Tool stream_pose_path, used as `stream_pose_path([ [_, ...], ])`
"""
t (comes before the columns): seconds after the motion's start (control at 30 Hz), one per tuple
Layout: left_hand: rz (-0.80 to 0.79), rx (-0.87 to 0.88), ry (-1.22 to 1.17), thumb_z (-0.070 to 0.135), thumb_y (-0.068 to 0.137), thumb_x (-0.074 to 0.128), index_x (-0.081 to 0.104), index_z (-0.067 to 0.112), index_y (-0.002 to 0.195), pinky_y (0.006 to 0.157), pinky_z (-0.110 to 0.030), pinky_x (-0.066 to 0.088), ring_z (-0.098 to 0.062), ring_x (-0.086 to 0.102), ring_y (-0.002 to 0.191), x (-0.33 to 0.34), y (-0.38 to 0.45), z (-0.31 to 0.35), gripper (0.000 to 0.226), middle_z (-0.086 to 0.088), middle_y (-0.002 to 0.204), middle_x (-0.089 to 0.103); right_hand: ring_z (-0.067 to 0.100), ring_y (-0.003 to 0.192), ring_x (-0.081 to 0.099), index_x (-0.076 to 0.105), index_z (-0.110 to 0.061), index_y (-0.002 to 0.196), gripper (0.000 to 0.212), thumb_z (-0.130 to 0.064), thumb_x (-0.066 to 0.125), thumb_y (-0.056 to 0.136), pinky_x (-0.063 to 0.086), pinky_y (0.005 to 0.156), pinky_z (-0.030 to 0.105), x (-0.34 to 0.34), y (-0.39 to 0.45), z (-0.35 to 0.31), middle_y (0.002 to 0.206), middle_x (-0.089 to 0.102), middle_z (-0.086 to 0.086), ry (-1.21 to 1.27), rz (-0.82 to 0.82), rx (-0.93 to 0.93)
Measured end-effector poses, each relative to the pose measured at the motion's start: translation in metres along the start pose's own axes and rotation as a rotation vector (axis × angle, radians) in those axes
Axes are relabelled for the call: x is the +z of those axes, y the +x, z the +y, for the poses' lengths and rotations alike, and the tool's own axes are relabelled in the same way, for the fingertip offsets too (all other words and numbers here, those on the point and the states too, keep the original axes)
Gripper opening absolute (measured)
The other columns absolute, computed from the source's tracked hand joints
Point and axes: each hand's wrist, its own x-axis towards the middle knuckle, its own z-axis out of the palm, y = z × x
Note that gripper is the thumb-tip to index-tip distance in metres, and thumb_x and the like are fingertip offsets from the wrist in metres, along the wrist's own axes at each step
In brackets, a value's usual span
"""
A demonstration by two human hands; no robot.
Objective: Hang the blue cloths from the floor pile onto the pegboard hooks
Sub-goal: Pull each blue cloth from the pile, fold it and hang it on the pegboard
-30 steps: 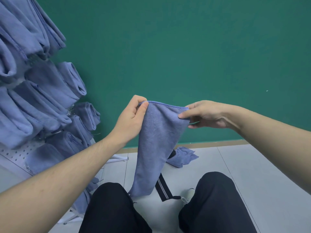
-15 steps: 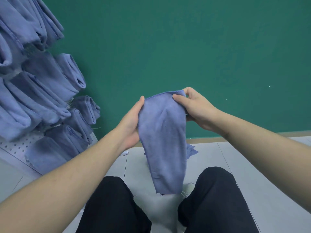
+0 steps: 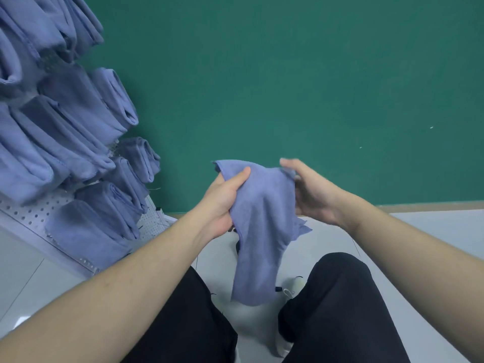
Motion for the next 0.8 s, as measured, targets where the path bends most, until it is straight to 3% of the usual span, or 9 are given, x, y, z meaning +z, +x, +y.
stream_pose_path([
  [0.07, 0.042, -0.013, 0.004, 0.019, 0.102, 0.058, 0.059, 0.015, 0.122, 0.070, -0.033, 0.061, -0.020, 0.075, 0.090, -0.005, 0.007, 0.004, 0.020, -0.008, 0.108, 0.076, 0.024, 0.090, 0.066, 0.065, -0.013, 0.109, 0.031, -0.040, 0.057, 0.096, 0.056, 0.092, 0.040, 0.001, 0.000, 0.010, 0.104, 0.067, 0.012, -0.072, -0.007, -0.025],
  [0.13, 0.083, -0.040, 0.029, 0.017, 0.100, 0.061, 0.061, 0.016, 0.120, 0.069, -0.033, 0.060, -0.019, 0.076, 0.088, -0.011, 0.013, 0.007, 0.020, -0.006, 0.104, 0.077, 0.025, 0.091, 0.069, 0.065, -0.010, 0.108, 0.021, -0.026, 0.056, 0.098, 0.056, 0.098, 0.044, 0.002, 0.001, 0.014, 0.104, 0.070, 0.011, -0.093, 0.031, -0.081],
  [0.23, 0.150, -0.030, 0.119, 0.016, 0.098, 0.063, 0.063, 0.019, 0.118, 0.072, -0.032, 0.059, -0.017, 0.075, 0.091, -0.019, 0.017, 0.004, 0.019, -0.002, 0.106, 0.076, 0.027, 0.102, 0.071, 0.069, -0.022, 0.114, 0.023, -0.033, 0.057, 0.098, 0.056, 0.097, 0.045, 0.007, -0.001, 0.011, 0.110, 0.076, 0.003, -0.223, 0.101, -0.171],
  [0.33, 0.236, 0.069, 0.279, 0.020, 0.098, 0.062, 0.064, 0.024, 0.116, 0.071, -0.028, 0.056, -0.013, 0.073, 0.094, -0.024, 0.019, -0.003, 0.019, 0.003, 0.109, 0.074, 0.019, 0.084, 0.069, 0.064, -0.021, 0.108, 0.023, -0.040, 0.059, 0.097, 0.058, 0.084, 0.046, 0.015, 0.000, 0.012, 0.104, 0.074, 0.007, -0.316, 0.227, -0.235],
  [0.43, 0.231, 0.043, 0.209, 0.034, 0.096, 0.064, 0.064, 0.026, 0.114, 0.075, -0.031, 0.058, -0.015, 0.074, 0.091, -0.022, 0.015, -0.002, 0.020, 0.002, 0.106, 0.076, 0.015, 0.079, 0.061, 0.061, -0.014, 0.102, 0.026, -0.039, 0.055, 0.099, 0.054, 0.076, 0.038, 0.026, 0.002, 0.011, 0.101, 0.071, 0.009, -0.349, 0.362, -0.317],
  [0.57, 0.051, -0.083, 0.095, 0.052, 0.094, 0.060, 0.067, 0.014, 0.121, 0.092, -0.042, 0.053, -0.025, 0.071, 0.099, -0.020, 0.007, -0.007, 0.047, -0.007, 0.111, 0.075, 0.014, 0.085, 0.061, 0.058, -0.017, 0.094, 0.018, -0.030, 0.050, 0.103, 0.052, 0.080, 0.033, 0.030, 0.012, 0.006, 0.094, 0.066, 0.000, -0.077, 0.440, -0.311],
  [0.63, -0.008, -0.091, 0.083, 0.044, 0.096, 0.060, 0.066, 0.011, 0.125, 0.097, -0.038, 0.052, -0.021, 0.071, 0.102, -0.019, 0.000, -0.021, 0.044, -0.007, 0.115, 0.074, 0.018, 0.086, 0.063, 0.058, -0.015, 0.095, 0.017, -0.027, 0.051, 0.104, 0.055, 0.080, 0.034, 0.028, 0.015, 0.001, 0.094, 0.066, 0.003, 0.119, 0.441, -0.212],
  [0.7, -0.034, -0.075, 0.100, 0.028, 0.097, 0.062, 0.064, 0.013, 0.125, 0.093, -0.031, 0.055, -0.018, 0.071, 0.104, -0.017, -0.006, -0.036, 0.032, -0.004, 0.116, 0.075, 0.018, 0.079, 0.066, 0.060, -0.011, 0.097, 0.017, -0.025, 0.054, 0.103, 0.057, 0.072, 0.031, 0.023, 0.011, -0.005, 0.090, 0.068, 0.006, 0.302, 0.423, -0.097],
  [0.8, 0.014, 0.025, 0.140, 0.017, 0.099, 0.061, 0.062, 0.016, 0.125, 0.091, -0.033, 0.056, -0.016, 0.071, 0.103, -0.012, -0.007, -0.046, 0.026, -0.001, 0.114, 0.075, 0.021, 0.073, 0.071, 0.067, -0.008, 0.100, 0.021, -0.028, 0.065, 0.097, 0.059, 0.072, 0.032, 0.015, 0.002, -0.006, 0.085, 0.075, 0.008, 0.379, 0.372, -0.021],
])
